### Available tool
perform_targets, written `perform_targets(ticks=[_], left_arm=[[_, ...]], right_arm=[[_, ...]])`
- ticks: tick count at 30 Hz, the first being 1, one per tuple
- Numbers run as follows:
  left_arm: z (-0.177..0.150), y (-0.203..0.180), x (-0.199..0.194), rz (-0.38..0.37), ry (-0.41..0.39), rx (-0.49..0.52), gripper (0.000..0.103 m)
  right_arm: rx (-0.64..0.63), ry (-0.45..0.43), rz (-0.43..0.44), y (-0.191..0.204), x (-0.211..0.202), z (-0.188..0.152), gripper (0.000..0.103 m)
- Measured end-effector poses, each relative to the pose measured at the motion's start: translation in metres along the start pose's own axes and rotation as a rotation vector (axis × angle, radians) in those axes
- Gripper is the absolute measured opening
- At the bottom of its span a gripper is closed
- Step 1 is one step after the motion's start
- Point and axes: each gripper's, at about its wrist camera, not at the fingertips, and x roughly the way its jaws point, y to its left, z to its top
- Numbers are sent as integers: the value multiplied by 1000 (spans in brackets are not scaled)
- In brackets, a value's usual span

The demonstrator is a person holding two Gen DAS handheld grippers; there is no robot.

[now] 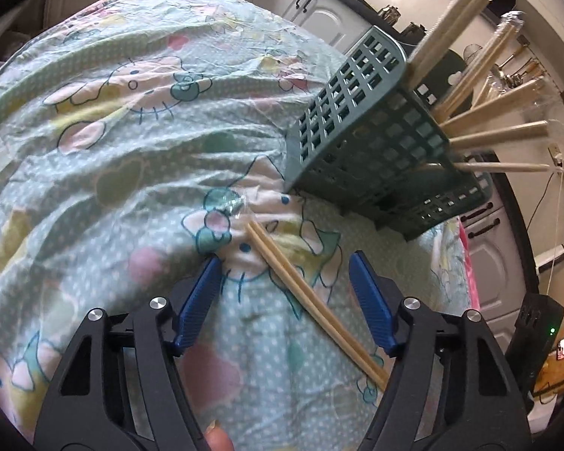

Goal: Organize utensils
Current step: 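Lower both open tools toward the loose wooden chopsticks on the cloth, then close the left tool on a wooden chopstick while the right tool grasps another chopstick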

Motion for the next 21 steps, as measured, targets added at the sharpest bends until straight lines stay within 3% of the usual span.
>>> perform_targets(ticks=[3,14,21], left_arm=[[7,0,6,17,-8,-7,60],[19,10,15,122,-32,9,14],[20,13,15,105,-30,5,7]], right_arm=[[28,2,2,-3,1,3,36],[67,-19,6,-14,2,6,16],[77,-32,29,-15,0,7,10]])
